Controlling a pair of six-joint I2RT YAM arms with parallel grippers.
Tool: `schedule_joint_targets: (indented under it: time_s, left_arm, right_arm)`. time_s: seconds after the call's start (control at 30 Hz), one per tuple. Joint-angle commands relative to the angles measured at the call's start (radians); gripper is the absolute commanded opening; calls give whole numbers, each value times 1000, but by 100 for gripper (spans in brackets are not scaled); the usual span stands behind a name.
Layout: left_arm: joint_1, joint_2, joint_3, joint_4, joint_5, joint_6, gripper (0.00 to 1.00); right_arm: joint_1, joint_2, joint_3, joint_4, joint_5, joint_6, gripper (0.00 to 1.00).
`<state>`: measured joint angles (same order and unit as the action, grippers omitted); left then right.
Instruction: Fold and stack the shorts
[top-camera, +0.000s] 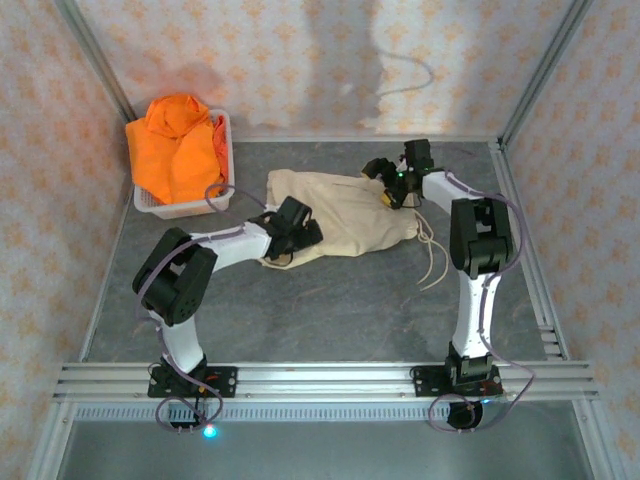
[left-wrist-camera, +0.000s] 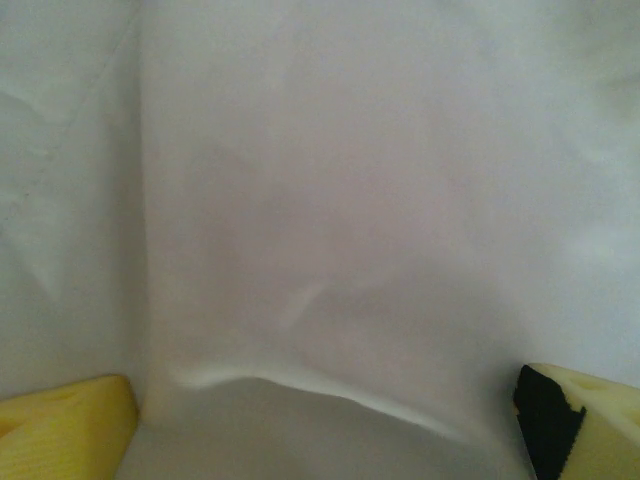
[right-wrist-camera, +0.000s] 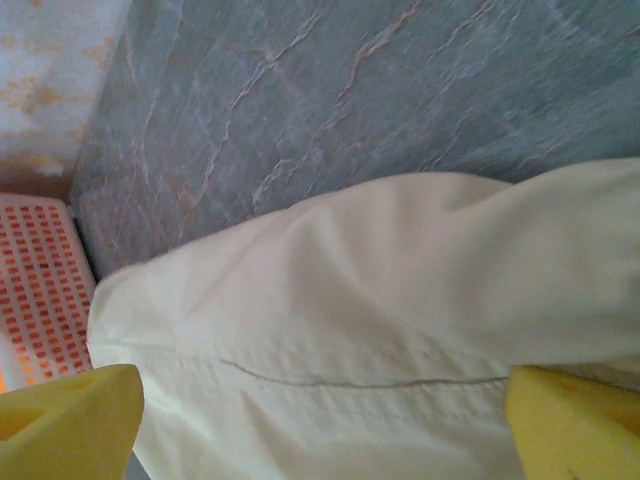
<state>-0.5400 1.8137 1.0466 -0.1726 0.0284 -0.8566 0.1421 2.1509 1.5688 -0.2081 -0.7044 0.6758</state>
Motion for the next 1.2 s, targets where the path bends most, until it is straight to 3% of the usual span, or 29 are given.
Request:
schedule_joint_targets:
  time_s: [0.0, 0.27, 0.47, 0.73, 0.93, 1.17]
  left_arm:
    - [-7, -52, -107, 36, -50, -55, 100]
    - [-40, -194, -361, 95, -140, -161, 100]
    - [-61, -312, -469, 89, -160, -212, 100]
    - [-61, -523, -284, -84, -205, -87, 100]
    - [-60, -431, -68, -90, -167, -20, 100]
    - [-36, -146, 103, 30, -64, -50, 100]
  right_arm:
    - [-38, 26, 53, 53, 17, 81, 93]
    - [-62, 100, 108, -37, 96, 69, 93]
    - [-54, 49, 18, 29, 62, 85, 94]
    - [-21, -252, -98, 34, 18, 24, 98]
    - [6, -448, -238, -3, 14, -7, 100]
    - [21, -451, -387, 40, -5, 2, 99]
